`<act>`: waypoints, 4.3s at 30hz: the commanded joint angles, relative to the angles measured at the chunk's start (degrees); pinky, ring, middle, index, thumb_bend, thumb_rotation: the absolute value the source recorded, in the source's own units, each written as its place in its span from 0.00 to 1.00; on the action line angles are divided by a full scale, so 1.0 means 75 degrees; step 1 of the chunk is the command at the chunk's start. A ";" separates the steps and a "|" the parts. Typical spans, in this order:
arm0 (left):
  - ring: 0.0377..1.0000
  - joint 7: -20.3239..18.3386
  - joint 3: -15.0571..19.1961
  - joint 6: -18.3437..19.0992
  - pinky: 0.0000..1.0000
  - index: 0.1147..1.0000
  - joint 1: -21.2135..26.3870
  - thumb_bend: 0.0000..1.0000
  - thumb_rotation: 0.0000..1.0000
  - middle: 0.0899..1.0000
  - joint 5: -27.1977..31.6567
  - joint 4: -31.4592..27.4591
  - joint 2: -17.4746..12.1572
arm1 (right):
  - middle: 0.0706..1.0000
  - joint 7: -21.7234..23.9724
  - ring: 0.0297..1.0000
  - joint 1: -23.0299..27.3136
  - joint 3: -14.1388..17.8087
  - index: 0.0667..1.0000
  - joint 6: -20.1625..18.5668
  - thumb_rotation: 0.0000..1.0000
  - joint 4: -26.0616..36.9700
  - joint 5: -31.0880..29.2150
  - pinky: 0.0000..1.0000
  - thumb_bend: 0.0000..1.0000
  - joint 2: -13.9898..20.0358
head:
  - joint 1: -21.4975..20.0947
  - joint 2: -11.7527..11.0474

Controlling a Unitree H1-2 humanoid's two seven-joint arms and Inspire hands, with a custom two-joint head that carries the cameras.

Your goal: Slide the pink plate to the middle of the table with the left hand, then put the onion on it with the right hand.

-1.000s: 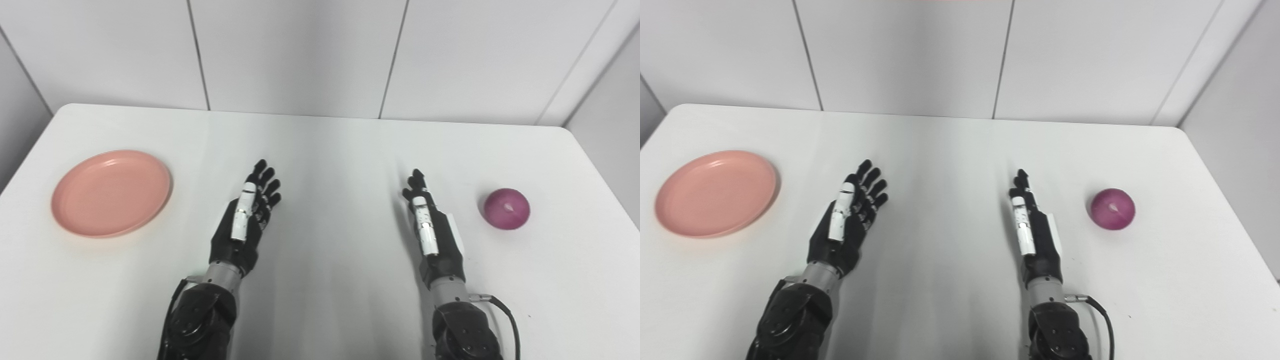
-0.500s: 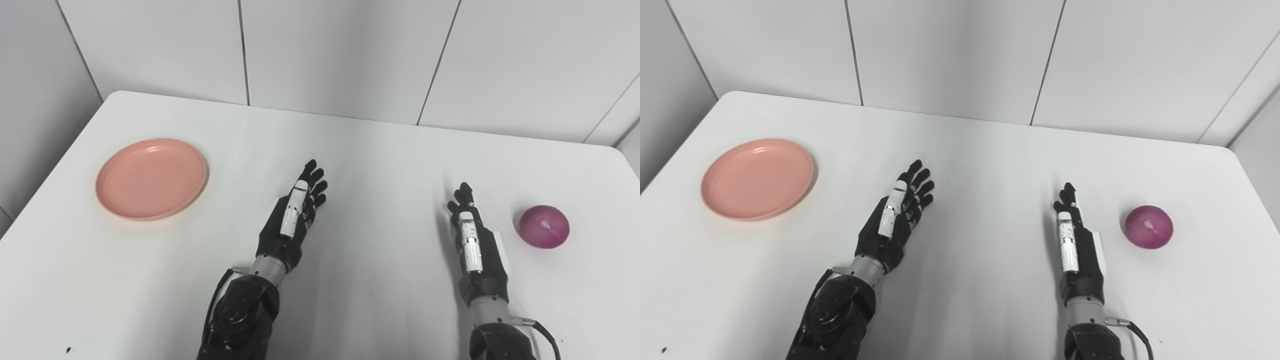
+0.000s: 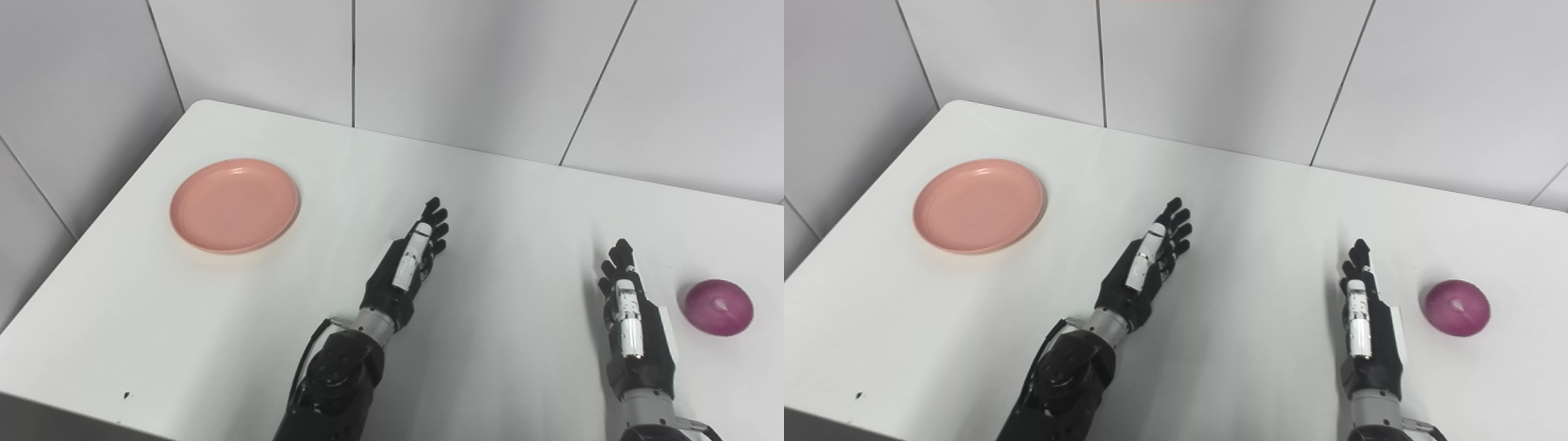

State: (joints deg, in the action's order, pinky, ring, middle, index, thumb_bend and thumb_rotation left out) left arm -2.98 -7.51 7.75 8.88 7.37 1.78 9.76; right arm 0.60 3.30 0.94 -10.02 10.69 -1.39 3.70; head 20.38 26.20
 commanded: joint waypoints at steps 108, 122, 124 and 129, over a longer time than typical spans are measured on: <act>0.95 0.0795 0.1081 -0.0143 0.96 0.94 0.1206 0.48 1.00 0.96 -0.0337 -0.1565 -0.0239 | 0.87 0.0088 0.82 0.0149 0.0130 0.84 0.0798 0.89 -0.0264 -0.0093 0.60 0.66 0.0100 | 0.1499 -0.1027; 0.93 0.1111 0.1643 0.0007 0.93 0.90 0.1497 0.47 1.00 0.94 -0.0322 -0.1902 -0.0514 | 0.85 0.0117 0.80 0.0166 0.0152 0.82 0.0776 0.88 -0.0262 -0.0123 0.56 0.70 0.0089 | 0.1539 -0.1008; 0.94 0.1129 0.1704 0.0018 0.94 0.91 0.1519 0.46 1.00 0.94 -0.0311 -0.1954 -0.0563 | 0.85 0.0109 0.80 0.0159 0.0149 0.82 0.0745 0.88 -0.0245 -0.0098 0.56 0.70 0.0098 | 0.1548 -0.0995; 0.95 0.1151 0.1874 0.0019 0.95 0.93 0.1602 0.45 1.00 0.95 -0.0259 -0.2035 -0.0721 | 0.86 0.0125 0.81 0.0140 0.0161 0.83 0.0719 0.88 -0.0208 -0.0128 0.56 0.68 0.0097 | 0.1562 -0.0979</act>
State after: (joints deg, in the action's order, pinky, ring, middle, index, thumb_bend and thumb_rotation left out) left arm 5.34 6.22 8.29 18.25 5.01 -11.25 4.97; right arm 1.40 3.46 1.81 -6.20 7.50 -1.94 4.42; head 32.17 18.81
